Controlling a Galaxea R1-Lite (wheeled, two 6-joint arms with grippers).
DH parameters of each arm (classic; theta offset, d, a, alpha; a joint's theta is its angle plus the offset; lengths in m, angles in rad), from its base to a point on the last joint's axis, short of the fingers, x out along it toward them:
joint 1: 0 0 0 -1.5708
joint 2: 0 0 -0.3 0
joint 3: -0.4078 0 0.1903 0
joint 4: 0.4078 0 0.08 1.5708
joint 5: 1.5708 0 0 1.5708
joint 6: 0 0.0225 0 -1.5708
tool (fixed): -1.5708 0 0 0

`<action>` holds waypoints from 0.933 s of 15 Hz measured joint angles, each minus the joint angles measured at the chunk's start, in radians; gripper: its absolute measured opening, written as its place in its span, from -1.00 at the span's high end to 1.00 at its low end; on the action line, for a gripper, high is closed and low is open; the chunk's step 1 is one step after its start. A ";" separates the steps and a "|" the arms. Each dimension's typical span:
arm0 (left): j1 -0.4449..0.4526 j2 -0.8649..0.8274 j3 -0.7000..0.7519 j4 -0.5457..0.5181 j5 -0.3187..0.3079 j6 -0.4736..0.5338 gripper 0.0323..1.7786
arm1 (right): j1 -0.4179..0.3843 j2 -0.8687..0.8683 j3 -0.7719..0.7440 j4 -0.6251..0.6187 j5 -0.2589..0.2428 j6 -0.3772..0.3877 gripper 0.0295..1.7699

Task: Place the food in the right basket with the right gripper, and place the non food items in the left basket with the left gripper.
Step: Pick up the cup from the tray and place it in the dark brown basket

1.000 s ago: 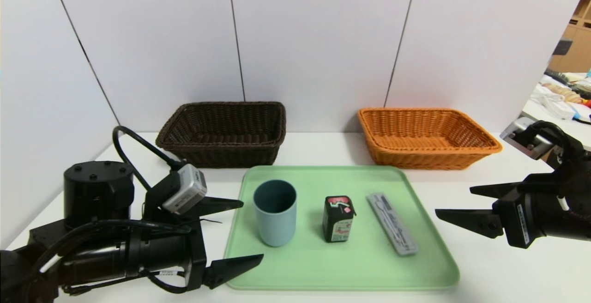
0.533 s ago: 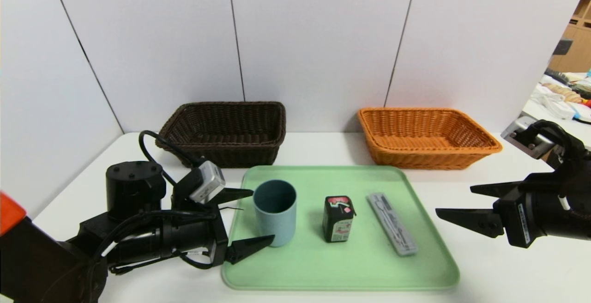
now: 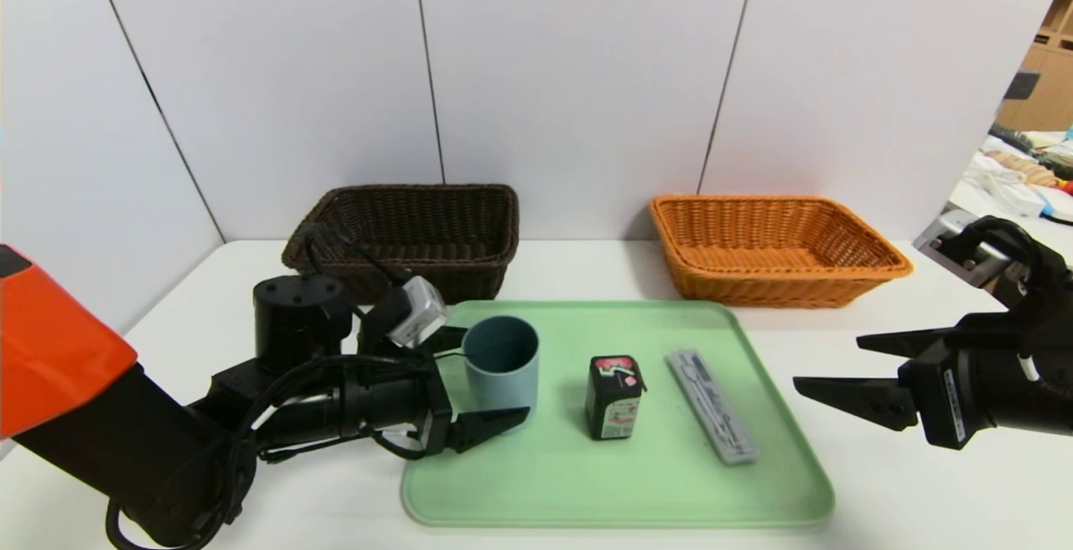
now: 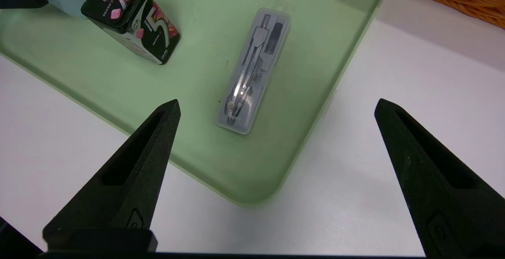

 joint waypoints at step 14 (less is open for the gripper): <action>-0.042 0.020 -0.046 -0.005 -0.002 -0.036 -0.28 | -0.002 -0.002 0.001 0.001 -0.002 0.000 -0.92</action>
